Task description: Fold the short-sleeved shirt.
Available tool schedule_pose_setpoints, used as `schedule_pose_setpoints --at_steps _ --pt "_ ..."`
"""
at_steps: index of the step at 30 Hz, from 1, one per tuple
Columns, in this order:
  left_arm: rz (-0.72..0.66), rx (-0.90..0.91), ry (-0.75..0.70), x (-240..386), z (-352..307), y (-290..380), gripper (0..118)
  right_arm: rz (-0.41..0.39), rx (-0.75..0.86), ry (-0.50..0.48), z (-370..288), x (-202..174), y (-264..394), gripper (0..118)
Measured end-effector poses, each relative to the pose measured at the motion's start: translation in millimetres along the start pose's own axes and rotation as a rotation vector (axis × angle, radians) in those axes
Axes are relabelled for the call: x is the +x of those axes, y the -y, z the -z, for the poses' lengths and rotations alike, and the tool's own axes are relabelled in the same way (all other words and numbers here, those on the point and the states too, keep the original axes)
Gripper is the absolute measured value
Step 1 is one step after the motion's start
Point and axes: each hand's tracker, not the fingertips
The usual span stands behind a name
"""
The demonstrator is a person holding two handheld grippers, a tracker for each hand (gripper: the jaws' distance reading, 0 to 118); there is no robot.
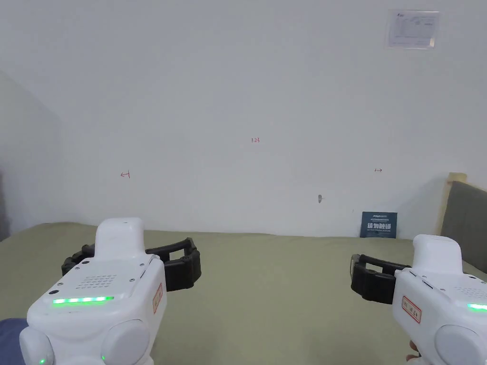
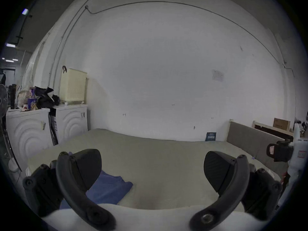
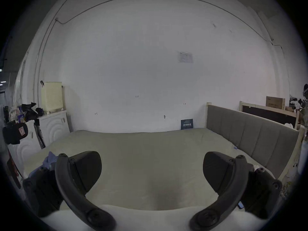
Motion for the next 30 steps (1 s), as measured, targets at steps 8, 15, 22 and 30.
schedule_pose_setpoints --at_steps 8,15,22,30 --pt "0.073 -0.053 -0.048 10.7 2.9 7.8 48 -0.025 -0.052 0.015 1.9 2.0 8.7 17" --pt "0.09 -0.037 -0.07 13.7 0.2 16.8 0 -0.019 -0.057 0.004 6.7 3.0 20.6 1" --pt "0.075 -0.023 -0.193 -22.2 -18.9 3.1 0 -0.103 -0.063 -0.219 8.6 -72.7 17.3 1" --pt "0.05 -0.042 -0.435 -109.2 -80.2 -0.9 0 -0.124 -0.08 -0.54 1.0 -201.9 25.1 1"
